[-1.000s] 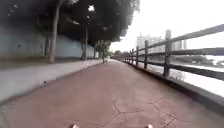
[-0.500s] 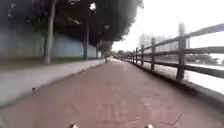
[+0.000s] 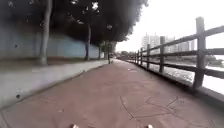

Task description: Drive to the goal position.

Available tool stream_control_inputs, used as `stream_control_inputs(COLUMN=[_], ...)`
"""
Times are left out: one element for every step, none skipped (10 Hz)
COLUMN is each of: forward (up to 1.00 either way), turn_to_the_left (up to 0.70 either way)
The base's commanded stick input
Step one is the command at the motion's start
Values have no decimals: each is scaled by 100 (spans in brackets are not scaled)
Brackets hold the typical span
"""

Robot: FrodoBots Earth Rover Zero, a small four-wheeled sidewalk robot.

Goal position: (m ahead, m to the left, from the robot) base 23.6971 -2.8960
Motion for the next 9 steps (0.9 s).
stream_control_inputs(forward=[100,100,100,100,100,100,100,100,100], turn_to_the_left=[0,0,0,0,0,0,0,0,0])
